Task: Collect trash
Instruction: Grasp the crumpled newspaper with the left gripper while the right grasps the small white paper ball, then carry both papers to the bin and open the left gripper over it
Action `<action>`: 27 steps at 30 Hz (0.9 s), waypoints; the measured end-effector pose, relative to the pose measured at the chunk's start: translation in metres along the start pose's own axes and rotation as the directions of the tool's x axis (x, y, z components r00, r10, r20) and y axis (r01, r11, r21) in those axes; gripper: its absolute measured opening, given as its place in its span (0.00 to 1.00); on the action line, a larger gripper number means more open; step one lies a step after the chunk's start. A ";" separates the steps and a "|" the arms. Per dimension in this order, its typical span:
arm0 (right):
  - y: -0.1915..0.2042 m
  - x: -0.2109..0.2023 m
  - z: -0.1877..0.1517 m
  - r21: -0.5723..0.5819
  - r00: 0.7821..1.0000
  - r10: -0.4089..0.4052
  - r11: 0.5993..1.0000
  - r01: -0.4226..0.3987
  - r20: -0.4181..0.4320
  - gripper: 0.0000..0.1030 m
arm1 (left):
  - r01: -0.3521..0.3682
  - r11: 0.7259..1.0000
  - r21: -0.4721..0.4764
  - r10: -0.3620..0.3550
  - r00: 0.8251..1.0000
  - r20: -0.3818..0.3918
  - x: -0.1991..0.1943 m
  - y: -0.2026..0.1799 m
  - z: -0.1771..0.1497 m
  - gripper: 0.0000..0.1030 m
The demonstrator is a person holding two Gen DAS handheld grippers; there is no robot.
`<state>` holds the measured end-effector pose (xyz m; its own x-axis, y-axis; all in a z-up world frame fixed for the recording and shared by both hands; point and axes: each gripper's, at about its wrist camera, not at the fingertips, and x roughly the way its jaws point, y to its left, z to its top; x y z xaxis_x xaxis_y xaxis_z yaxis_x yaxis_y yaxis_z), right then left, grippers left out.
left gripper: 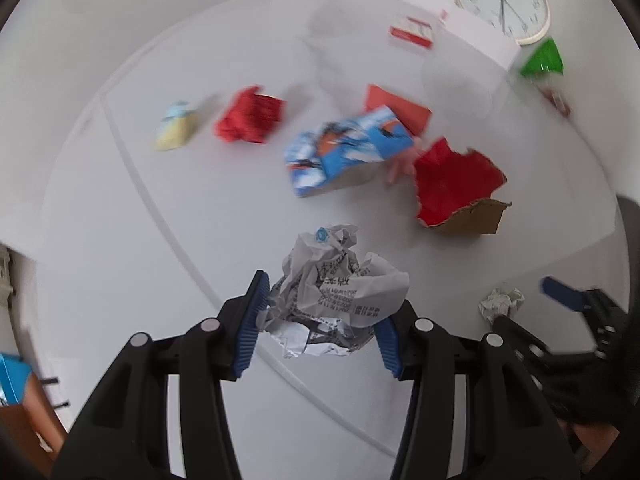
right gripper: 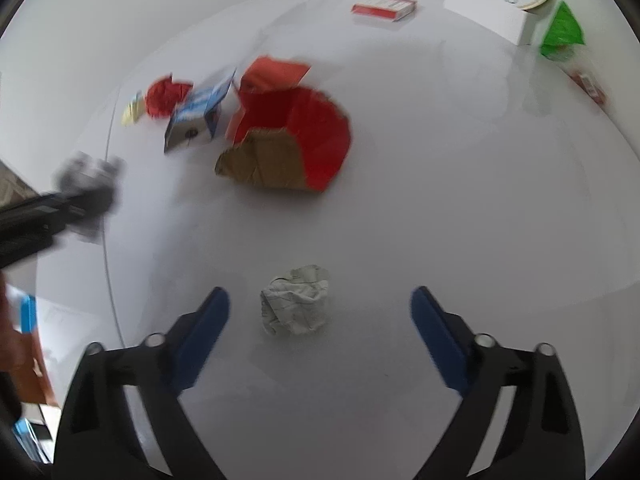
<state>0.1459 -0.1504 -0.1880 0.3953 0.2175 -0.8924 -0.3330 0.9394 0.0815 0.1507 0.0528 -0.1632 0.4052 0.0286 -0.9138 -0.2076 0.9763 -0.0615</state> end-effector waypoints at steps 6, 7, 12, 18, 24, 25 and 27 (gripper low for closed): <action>0.010 0.005 -0.004 -0.039 1.000 0.003 0.999 -0.003 -0.022 0.37 | -0.046 0.994 -0.101 0.049 0.998 0.028 -0.035 0.046 -0.025 0.47; 0.010 0.003 -0.004 -0.034 0.999 0.025 0.999 -0.026 -0.030 0.30 | -0.053 0.992 -0.118 0.057 0.998 0.031 -0.040 0.053 -0.031 0.47; 0.028 -0.022 -0.008 -0.064 0.998 0.065 0.996 -0.065 -0.012 0.30 | -0.104 0.970 -0.219 0.117 0.992 0.049 -0.080 0.099 -0.071 0.47; 0.089 -0.079 -0.017 -0.170 0.986 0.164 0.973 -0.155 0.037 0.30 | -0.180 0.916 -0.358 0.205 0.978 0.033 -0.130 0.159 -0.136 0.47; 0.182 -0.122 -0.032 -0.352 0.959 0.282 0.901 -0.253 0.034 0.30 | -0.225 0.862 -0.453 0.259 0.966 0.014 -0.164 0.204 -0.193 0.47; 0.196 -0.125 -0.035 -0.379 0.954 0.297 0.887 -0.265 0.027 0.30 | -0.231 0.855 -0.465 0.266 0.964 0.011 -0.168 0.211 -0.201 0.47; 0.226 -0.131 -0.043 -0.437 0.944 0.328 0.851 -0.292 0.009 0.31 | -0.233 0.839 -0.492 0.271 0.963 0.006 -0.174 0.224 -0.216 0.47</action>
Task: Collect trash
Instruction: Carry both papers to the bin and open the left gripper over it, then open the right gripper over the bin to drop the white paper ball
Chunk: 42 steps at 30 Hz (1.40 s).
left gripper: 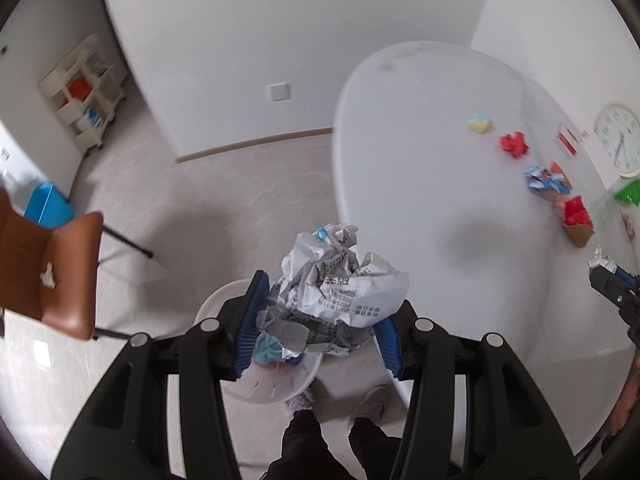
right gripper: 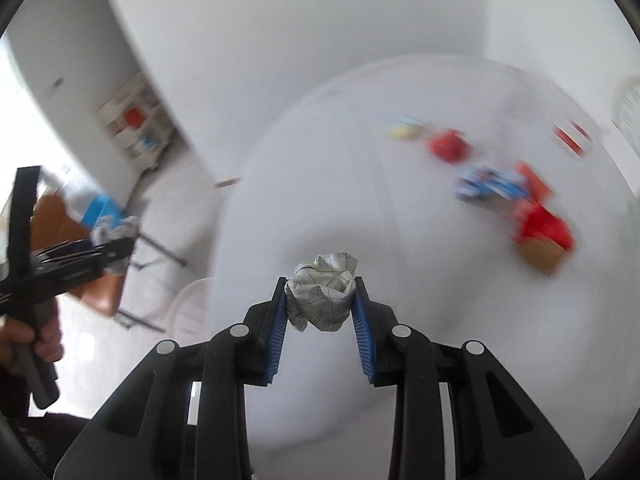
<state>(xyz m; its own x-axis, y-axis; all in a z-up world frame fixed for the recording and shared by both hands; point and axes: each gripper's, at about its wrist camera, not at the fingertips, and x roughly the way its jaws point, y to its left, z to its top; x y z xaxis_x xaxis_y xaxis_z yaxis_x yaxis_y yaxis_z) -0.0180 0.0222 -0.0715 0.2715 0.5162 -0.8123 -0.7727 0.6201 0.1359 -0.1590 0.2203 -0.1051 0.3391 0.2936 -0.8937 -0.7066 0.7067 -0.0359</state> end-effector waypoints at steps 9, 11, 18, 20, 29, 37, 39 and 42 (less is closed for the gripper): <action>0.088 0.024 0.016 -0.140 0.994 0.096 0.985 -0.102 -0.047 0.32 | -0.029 0.995 -0.098 0.023 0.998 -0.066 0.031 0.072 -0.028 0.48; 0.101 0.026 0.018 -0.160 0.993 0.102 0.981 -0.110 -0.059 0.32 | -0.026 0.993 -0.112 0.015 0.995 -0.098 0.047 0.083 -0.036 0.48; 0.135 0.035 0.019 -0.211 0.989 0.099 0.970 -0.120 -0.107 0.32 | 0.009 0.984 -0.180 -0.047 0.977 -0.208 0.102 0.112 -0.067 0.70; 0.142 0.035 0.017 -0.222 0.988 0.098 0.967 -0.123 -0.119 0.32 | 0.004 0.983 -0.185 -0.046 0.974 -0.222 0.109 0.115 -0.071 0.82; 0.170 0.046 0.013 -0.273 0.978 0.125 0.947 -0.167 -0.165 0.33 | -0.015 0.976 -0.216 -0.030 0.979 -0.200 0.094 0.128 -0.071 0.92; 0.208 0.089 0.010 -0.331 0.948 0.198 0.902 -0.276 -0.249 0.33 | -0.144 0.952 -0.272 0.110 0.984 -0.138 0.040 0.171 -0.075 0.92; 0.222 0.107 0.005 -0.354 0.936 0.207 0.885 -0.304 -0.286 0.33 | -0.182 0.939 -0.293 0.148 0.980 -0.135 0.027 0.184 -0.078 0.92; 0.243 0.128 -0.001 -0.381 0.915 0.223 0.856 -0.349 -0.336 0.33 | -0.223 0.921 -0.321 0.188 0.973 -0.135 0.015 0.198 -0.082 0.92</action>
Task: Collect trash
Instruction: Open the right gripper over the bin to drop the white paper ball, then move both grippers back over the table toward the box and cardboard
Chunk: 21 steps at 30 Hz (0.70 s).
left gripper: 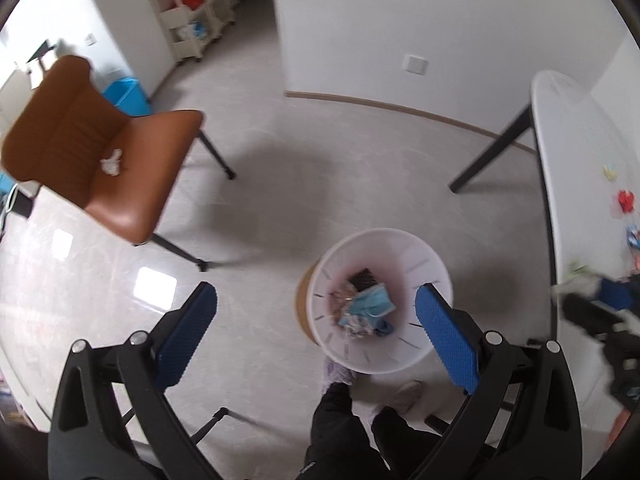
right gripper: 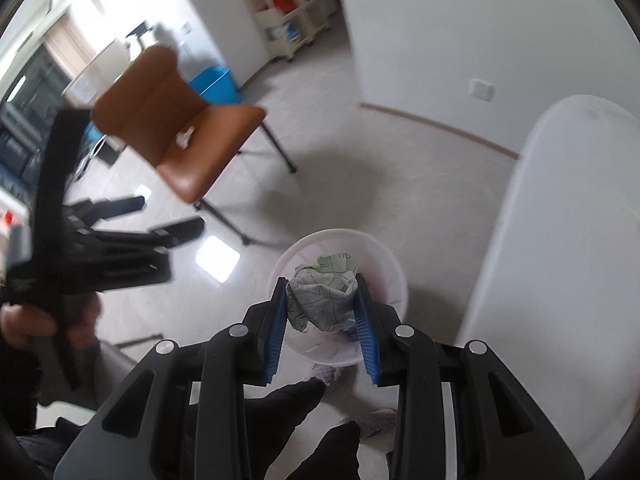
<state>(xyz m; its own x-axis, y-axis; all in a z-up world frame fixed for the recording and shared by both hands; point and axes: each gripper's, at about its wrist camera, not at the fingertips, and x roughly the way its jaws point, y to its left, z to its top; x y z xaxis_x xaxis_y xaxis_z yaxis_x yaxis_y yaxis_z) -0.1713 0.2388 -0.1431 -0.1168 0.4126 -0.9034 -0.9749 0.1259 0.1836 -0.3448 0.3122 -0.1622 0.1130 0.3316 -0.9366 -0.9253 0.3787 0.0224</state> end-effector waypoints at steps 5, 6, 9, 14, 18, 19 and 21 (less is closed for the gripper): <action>0.015 0.031 0.005 -0.049 0.998 0.014 0.999 -0.017 -0.059 0.74 | -0.018 0.999 -0.047 0.018 1.000 0.005 -0.008 0.016 -0.002 0.92; 0.019 0.033 0.006 -0.062 0.998 0.001 0.998 -0.005 -0.056 0.76 | -0.018 0.999 -0.051 0.018 1.000 0.005 -0.010 0.016 -0.002 0.92; 0.021 0.028 0.006 -0.057 0.999 -0.015 0.998 0.012 -0.046 0.82 | -0.014 0.999 -0.044 0.014 1.000 0.012 -0.014 0.016 -0.002 0.92; 0.003 -0.010 0.005 0.026 0.999 -0.026 0.999 0.025 0.033 0.93 | 0.012 1.000 0.004 -0.012 0.999 0.045 -0.036 -0.008 0.004 0.92; -0.019 -0.068 -0.004 0.135 0.991 -0.047 0.990 0.030 0.124 0.95 | 0.069 0.997 0.046 -0.072 0.995 0.074 -0.060 -0.038 0.009 0.92; -0.026 -0.080 -0.008 0.156 0.987 -0.062 0.987 0.039 0.145 0.96 | 0.082 0.995 0.059 -0.087 0.993 0.086 -0.067 -0.046 0.009 0.92; -0.039 -0.110 -0.020 0.204 0.976 -0.111 0.976 0.071 0.190 0.98 | 0.107 0.989 0.098 -0.118 0.986 0.117 -0.083 -0.066 0.010 0.92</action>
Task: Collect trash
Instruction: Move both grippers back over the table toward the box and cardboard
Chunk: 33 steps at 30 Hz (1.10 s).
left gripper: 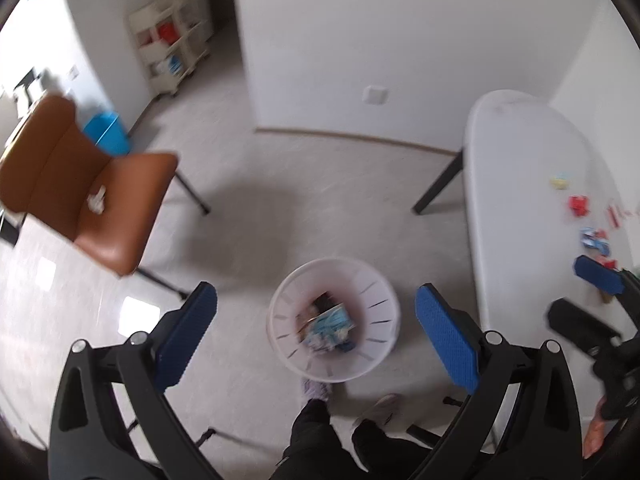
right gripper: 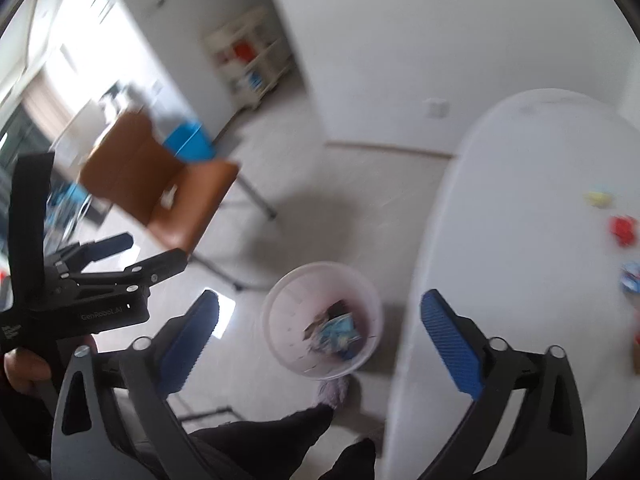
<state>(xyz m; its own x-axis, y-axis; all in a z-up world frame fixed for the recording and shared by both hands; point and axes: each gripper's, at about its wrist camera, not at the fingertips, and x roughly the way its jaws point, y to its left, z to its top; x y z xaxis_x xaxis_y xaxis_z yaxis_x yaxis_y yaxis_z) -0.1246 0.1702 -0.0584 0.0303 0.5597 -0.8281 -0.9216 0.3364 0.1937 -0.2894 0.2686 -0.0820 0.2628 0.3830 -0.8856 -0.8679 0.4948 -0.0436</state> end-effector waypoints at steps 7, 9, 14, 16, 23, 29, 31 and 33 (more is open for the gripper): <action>-0.068 -0.084 -0.034 0.140 0.979 -0.179 0.976 0.165 0.095 0.98 | 0.102 0.985 0.140 -0.109 0.993 0.042 -0.024 -0.074 0.004 0.92; -0.084 -0.100 -0.045 0.185 0.966 -0.233 0.960 0.210 0.112 0.98 | 0.120 0.976 0.181 -0.130 0.991 0.041 -0.027 -0.094 0.004 0.92; -0.121 -0.123 -0.070 0.309 0.943 -0.304 0.917 0.251 0.135 0.98 | 0.154 0.953 0.260 -0.168 0.985 0.032 -0.030 -0.130 0.000 0.92; -0.131 -0.127 -0.078 0.345 0.938 -0.321 0.902 0.259 0.134 0.98 | 0.160 0.945 0.284 -0.175 0.984 0.030 -0.031 -0.140 -0.001 0.92; -0.163 -0.138 -0.114 0.435 0.922 -0.375 0.849 0.299 0.099 0.98 | 0.202 0.906 0.372 -0.216 0.976 -0.006 -0.029 -0.185 -0.004 0.92; -0.202 -0.146 -0.149 0.525 0.905 -0.425 0.779 0.344 0.038 0.98 | 0.290 0.829 0.477 -0.289 0.954 -0.077 -0.020 -0.250 -0.013 0.92; -0.219 -0.148 -0.158 0.549 0.900 -0.435 0.759 0.351 0.024 0.98 | 0.318 0.797 0.514 -0.314 0.944 -0.097 -0.015 -0.275 -0.014 0.92; -0.237 -0.147 -0.164 0.558 0.894 -0.447 0.744 0.368 0.006 0.98 | 0.334 0.764 0.553 -0.334 0.937 -0.105 -0.012 -0.300 -0.016 0.92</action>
<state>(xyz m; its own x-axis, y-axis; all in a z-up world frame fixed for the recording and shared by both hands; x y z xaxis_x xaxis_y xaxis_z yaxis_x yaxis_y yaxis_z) 0.0256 -0.1158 -0.0686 0.4416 0.3547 -0.8241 -0.4580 0.8790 0.1328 -0.0392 0.1033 -0.0657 0.4915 0.1113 -0.8638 -0.3419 0.9368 -0.0738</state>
